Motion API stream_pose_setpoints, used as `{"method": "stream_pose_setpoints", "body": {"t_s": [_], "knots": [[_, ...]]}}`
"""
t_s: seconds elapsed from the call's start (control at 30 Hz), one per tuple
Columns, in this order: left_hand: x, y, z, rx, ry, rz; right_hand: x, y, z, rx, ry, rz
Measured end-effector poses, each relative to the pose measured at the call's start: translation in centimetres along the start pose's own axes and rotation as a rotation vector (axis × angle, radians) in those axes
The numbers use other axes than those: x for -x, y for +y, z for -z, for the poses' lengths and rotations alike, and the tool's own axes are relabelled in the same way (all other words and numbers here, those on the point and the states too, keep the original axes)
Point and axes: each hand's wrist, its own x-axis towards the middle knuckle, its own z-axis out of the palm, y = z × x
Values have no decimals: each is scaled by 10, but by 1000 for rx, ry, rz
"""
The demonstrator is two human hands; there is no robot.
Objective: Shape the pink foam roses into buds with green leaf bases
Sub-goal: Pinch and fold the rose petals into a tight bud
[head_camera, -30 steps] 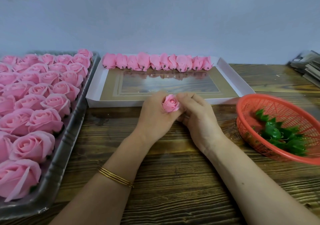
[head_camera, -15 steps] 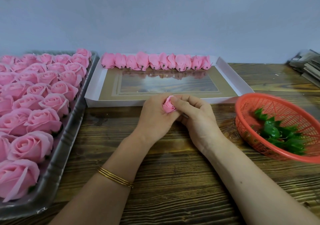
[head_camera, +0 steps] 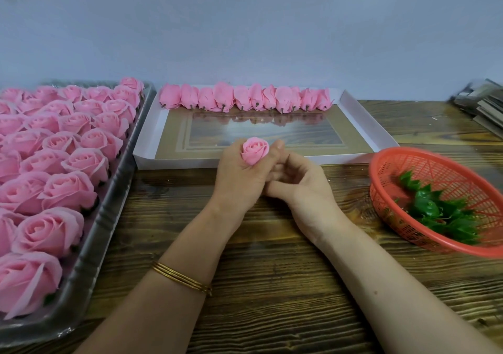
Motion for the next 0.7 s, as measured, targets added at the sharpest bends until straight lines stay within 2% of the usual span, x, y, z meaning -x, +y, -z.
{"method": "stream_pose_setpoints", "body": {"t_s": [0.33,0.7], "knots": [[3,2,-5,133,-81,26,4,-3,-4,166,46,90],[0,4,5,128,-238,80,4,-4,1,120,-45,100]]}}
